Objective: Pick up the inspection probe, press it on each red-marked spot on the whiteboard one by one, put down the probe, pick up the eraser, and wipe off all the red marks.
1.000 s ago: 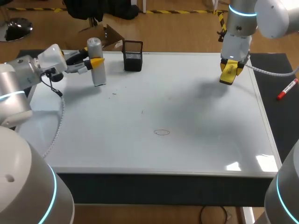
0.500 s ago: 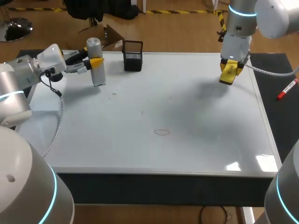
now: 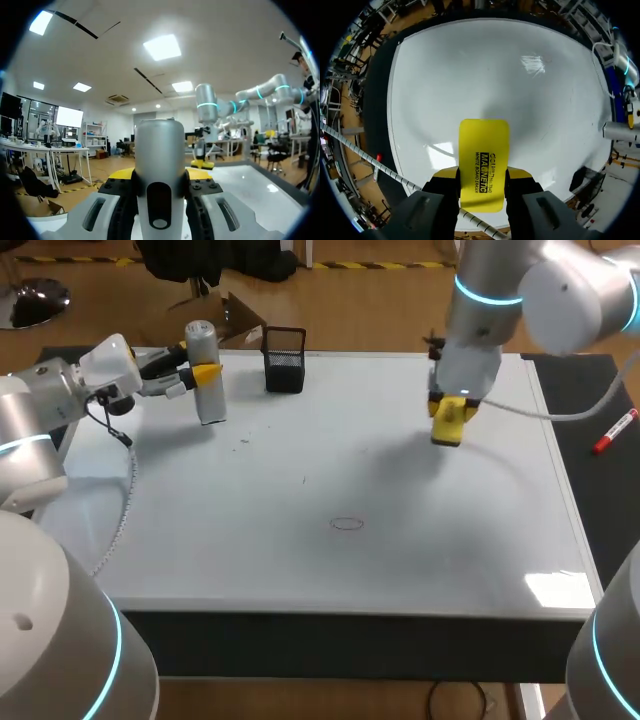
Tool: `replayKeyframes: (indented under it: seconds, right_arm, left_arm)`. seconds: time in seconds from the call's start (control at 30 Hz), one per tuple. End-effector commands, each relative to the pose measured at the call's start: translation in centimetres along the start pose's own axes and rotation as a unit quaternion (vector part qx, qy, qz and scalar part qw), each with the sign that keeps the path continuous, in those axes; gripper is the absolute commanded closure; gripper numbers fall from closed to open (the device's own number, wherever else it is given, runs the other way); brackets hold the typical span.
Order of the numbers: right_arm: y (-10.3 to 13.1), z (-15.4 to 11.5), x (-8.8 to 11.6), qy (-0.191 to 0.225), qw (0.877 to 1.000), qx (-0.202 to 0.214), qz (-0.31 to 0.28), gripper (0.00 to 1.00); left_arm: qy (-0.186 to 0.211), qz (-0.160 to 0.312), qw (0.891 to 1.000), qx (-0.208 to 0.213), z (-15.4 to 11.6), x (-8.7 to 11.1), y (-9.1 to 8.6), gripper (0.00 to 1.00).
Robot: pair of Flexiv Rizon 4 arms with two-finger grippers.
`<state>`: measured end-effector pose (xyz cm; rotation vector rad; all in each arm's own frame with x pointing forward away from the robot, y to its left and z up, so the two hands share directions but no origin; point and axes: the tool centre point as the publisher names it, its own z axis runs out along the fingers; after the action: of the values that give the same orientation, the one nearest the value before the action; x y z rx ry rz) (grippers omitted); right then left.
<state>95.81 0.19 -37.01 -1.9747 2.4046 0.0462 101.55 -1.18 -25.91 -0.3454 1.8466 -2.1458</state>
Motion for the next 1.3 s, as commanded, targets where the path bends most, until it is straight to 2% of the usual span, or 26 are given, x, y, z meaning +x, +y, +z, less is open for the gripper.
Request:
replayKeyframes:
  seconds: [0.03, 0.2, 0.33, 0.37, 0.43, 0.53, 0.57, 0.67, 0.9, 1.3]
  right_arm:
    - [5.1, -1.7, -3.0, 0.012, 0.999, 0.035, -0.038, 1.00]
    - [8.6, -1.4, -8.0, 0.025, 0.994, 0.017, -0.107, 1.00]
    - [10.6, -0.6, -11.2, 0.013, 0.991, 0.010, -0.134, 1.00]
    - [11.1, -0.1, -11.8, 0.022, 0.990, 0.009, -0.138, 1.00]
    - [12.0, 0.5, -12.8, 0.008, 0.990, 0.005, -0.138, 1.00]
    - [13.5, 1.6, -14.3, 0.013, 0.990, 0.001, -0.140, 1.00]
    - [14.0, 1.8, -14.8, 0.043, 0.988, 0.010, -0.145, 1.00]
    - [15.4, 2.1, -16.3, 0.045, 0.988, 0.013, -0.148, 1.00]
    - [17.7, 3.4, -18.5, 0.029, 0.989, 0.005, -0.148, 1.00]
    - [20.2, 5.1, -19.4, 0.013, 0.991, -0.007, -0.134, 1.00]
  left_arm:
    - [-0.002, 0.001, 1.000, -0.001, 0.0, 0.1, -0.2, 1.00]
    - [-0.002, 0.001, 1.000, -0.001, 0.0, 0.1, -0.2, 1.00]
    - [-0.002, 0.001, 1.000, -0.001, 0.0, 0.1, -0.2, 1.00]
    - [-0.002, 0.001, 1.000, -0.001, 0.0, 0.1, -0.2, 1.00]
    - [-0.002, 0.001, 1.000, -0.001, 0.0, 0.1, -0.2, 1.00]
    - [-0.002, 0.001, 1.000, -0.001, 0.0, 0.1, -0.2, 1.00]
    - [-0.002, 0.001, 1.000, -0.001, 0.0, 0.1, -0.2, 1.00]
    - [-0.002, 0.001, 1.000, -0.001, 0.0, 0.1, -0.2, 1.00]
    - [-0.002, 0.001, 1.000, -0.001, 0.0, 0.1, -0.2, 1.00]
    - [-0.002, 0.001, 1.000, -0.001, 0.0, 0.1, -0.2, 1.00]
